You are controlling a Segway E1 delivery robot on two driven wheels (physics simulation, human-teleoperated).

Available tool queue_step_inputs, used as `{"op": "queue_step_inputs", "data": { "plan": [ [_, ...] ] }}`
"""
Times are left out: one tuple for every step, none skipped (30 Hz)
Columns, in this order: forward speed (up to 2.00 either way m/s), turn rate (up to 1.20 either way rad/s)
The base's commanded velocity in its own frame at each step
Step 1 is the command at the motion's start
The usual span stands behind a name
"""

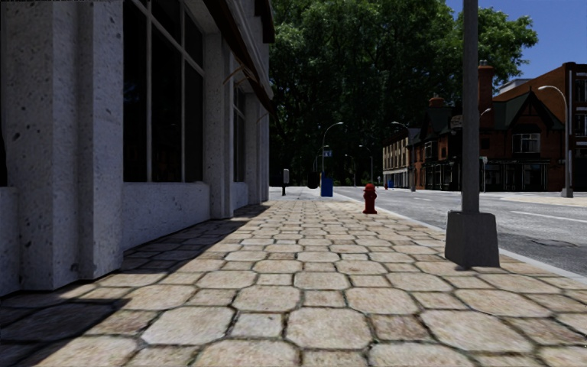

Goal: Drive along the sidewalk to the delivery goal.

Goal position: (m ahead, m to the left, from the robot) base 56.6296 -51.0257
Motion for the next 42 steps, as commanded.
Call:
{"op": "queue_step_inputs", "data": {
  "plan": [
    [2.0, 0.0],
    [2.0, 0.0],
    [2.0, 0.0],
    [2.0, 0.0],
    [2.0, 0.0],
    [2.0, 0.0],
    [2.0, 0.0],
    [2.0, -0.01],
    [2.0, -0.01],
    [2.0, -0.03],
    [2.0, -0.09],
    [2.0, -0.18],
    [2.0, -0.18],
    [2.0, -0.21],
    [2.0, -0.22],
    [2.0, -0.22],
    [2.0, -0.22],
    [2.0, -0.22],
    [2.0, -0.22],
    [2.0, -0.02],
    [2.0, 0.0],
    [2.0, 0.0],
    [2.0, 0.0],
    [2.0, 0.0],
    [2.0, 0.0],
    [2.0, 0.0],
    [2.0, 0.0],
    [2.0, 0.0],
    [2.0, 0.0],
    [2.0, 0.0],
    [2.0, 0.0],
    [2.0, 0.0],
    [2.0, 0.0],
    [2.0, 0.0],
    [2.0, 0.0],
    [2.0, 0.0],
    [2.0, 0.0],
    [2.0, 0.0],
    [2.0, 0.0],
    [2.0, 0.0],
    [2.0, 0.0],
    [2.0, 0.0]
  ]
}}
